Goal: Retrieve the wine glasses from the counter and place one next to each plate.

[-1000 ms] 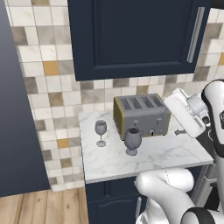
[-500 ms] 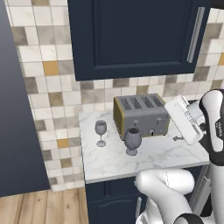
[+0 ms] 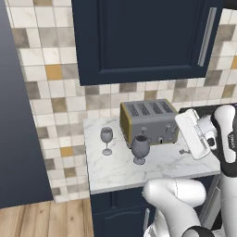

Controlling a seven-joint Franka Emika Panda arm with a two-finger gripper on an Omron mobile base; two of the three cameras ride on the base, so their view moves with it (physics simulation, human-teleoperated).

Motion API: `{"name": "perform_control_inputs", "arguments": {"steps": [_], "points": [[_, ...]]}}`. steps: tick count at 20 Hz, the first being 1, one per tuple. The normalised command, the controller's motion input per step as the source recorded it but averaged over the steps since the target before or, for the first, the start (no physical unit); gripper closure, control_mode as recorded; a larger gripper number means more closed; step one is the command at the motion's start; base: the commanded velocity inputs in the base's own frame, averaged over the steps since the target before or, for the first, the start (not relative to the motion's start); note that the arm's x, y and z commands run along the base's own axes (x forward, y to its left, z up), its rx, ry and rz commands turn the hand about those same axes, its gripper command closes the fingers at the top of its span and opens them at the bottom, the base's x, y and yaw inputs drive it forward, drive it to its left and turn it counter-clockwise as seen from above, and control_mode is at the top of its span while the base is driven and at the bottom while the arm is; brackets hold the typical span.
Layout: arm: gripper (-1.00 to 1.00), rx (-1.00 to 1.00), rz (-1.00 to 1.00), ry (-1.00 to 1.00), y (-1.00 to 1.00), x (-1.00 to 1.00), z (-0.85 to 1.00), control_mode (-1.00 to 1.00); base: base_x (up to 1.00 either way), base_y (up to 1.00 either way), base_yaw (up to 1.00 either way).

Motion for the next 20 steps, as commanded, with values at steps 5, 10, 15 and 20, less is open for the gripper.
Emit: {"name": "perform_control_inputs", "arguments": {"steps": [5, 10, 15, 20], "points": [[-1.0, 0.06, 0.0, 0.0, -0.19, 0.4, -0.4, -1.0, 0.0, 0.0, 0.0], [-1.0, 0.03, 0.03, 0.0, -0.16, 0.27, -0.44, -1.0, 0.0, 0.0, 0.0], [-1.0, 0.01, 0.03, 0.05, -0.04, 0.37, -0.36, -1.0, 0.0, 0.0, 0.0], [-1.0, 0.0, 0.0, 0.0, 0.0, 0.41, -0.22, -1.0, 0.0, 0.0, 0.0]]}}
